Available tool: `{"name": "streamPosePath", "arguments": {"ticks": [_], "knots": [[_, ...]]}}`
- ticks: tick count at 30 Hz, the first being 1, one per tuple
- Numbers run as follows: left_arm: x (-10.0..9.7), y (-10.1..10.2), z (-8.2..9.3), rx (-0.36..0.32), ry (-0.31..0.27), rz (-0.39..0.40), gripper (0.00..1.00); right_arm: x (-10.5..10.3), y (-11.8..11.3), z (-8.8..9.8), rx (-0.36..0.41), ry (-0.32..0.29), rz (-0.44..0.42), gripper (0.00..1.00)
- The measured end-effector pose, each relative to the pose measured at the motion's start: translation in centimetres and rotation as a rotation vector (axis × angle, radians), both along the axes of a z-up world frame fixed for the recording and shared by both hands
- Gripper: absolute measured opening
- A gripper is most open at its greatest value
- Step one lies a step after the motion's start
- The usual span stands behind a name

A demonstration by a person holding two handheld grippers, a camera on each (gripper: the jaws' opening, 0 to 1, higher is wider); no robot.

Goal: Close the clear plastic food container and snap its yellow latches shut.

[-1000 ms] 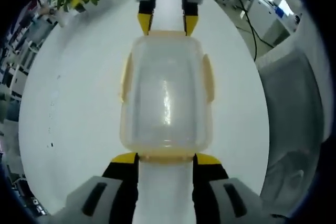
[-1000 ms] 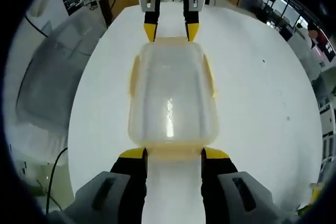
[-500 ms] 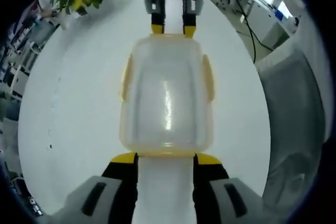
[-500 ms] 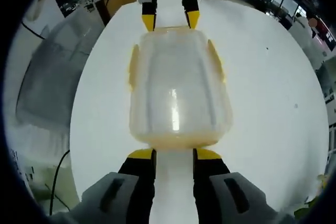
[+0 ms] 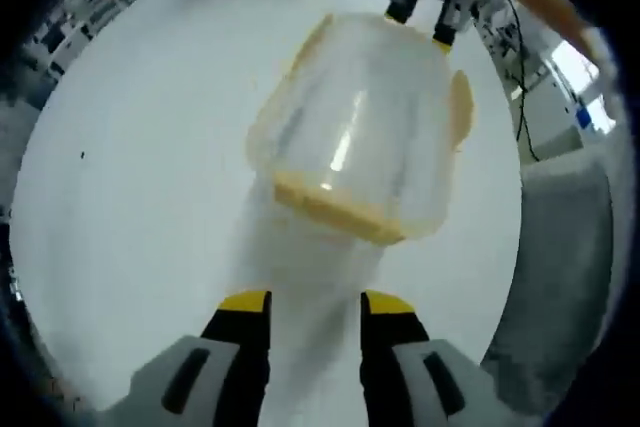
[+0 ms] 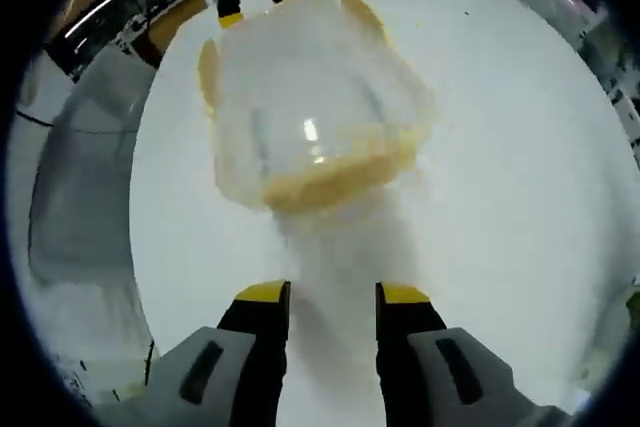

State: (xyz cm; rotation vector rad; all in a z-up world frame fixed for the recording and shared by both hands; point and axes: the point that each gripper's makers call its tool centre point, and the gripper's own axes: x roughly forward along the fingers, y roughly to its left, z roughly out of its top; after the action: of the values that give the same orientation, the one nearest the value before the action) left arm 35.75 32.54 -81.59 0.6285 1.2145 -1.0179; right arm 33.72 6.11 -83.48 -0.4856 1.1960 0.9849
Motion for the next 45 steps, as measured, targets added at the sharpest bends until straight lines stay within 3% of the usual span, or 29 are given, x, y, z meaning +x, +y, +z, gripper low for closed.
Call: {"name": "streamPosePath", "arguments": {"ticks": [1, 4, 7, 9, 12, 14, 17, 21, 25, 28, 30, 31, 36, 45], "knots": [[0.3, -0.2, 0.8, -0.038, -0.002, 0.074, 0.3, 0.4, -0.3, 0.4, 0.012, -0.002, -0.058, 0.35], [0.9, -0.5, 2.7, -0.131, -0.025, 0.176, 0.34, 1.5, -0.3, 2.1, 0.097, -0.007, -0.2, 0.39], [0.8, -1.4, 5.0, -0.263, 0.079, 0.435, 0.35, 2.2, 0.7, 4.6, 0.244, 0.062, -0.393, 0.38], [1.2, -2.7, 6.3, -0.373, 0.135, 0.567, 0.35, 2.8, 2.0, 6.6, 0.374, 0.12, -0.49, 0.37], [1.6, -4.1, 7.2, -0.452, 0.192, 0.724, 0.33, 2.6, 3.6, 8.6, 0.487, 0.192, -0.581, 0.33], [1.4, -4.4, 6.3, -0.401, 0.194, 0.721, 0.31, 2.2, 4.4, 8.9, 0.501, 0.242, -0.607, 0.32], [1.4, -4.1, 4.8, -0.291, 0.16, 0.704, 0.3, 2.3, 4.9, 8.4, 0.466, 0.243, -0.623, 0.33], [1.8, -4.5, 4.1, -0.259, 0.152, 0.705, 0.2, 2.4, 4.7, 6.9, 0.352, 0.221, -0.601, 0.31], [1.2, -4.4, 3.5, -0.22, 0.195, 0.72, 0.19, 2.2, 5.6, 6.2, 0.341, 0.286, -0.578, 0.26], [0.9, -5.1, 3.6, -0.243, 0.23, 0.738, 0.14, 2.4, 6.0, 5.7, 0.317, 0.299, -0.577, 0.24], [1.0, -4.9, 3.5, -0.232, 0.232, 0.765, 0.14, 2.7, 5.1, 5.0, 0.236, 0.258, -0.547, 0.2], [1.0, -4.9, 3.5, -0.23, 0.235, 0.768, 0.14, 2.8, 5.7, 5.3, 0.268, 0.28, -0.563, 0.2], [0.9, -4.4, 3.5, -0.208, 0.254, 0.796, 0.13, 2.8, 5.9, 5.3, 0.249, 0.286, -0.555, 0.2], [0.6, -3.9, 3.3, -0.248, 0.285, 0.814, 0.13, 2.4, 6.3, 5.1, 0.272, 0.318, -0.574, 0.18]]}}
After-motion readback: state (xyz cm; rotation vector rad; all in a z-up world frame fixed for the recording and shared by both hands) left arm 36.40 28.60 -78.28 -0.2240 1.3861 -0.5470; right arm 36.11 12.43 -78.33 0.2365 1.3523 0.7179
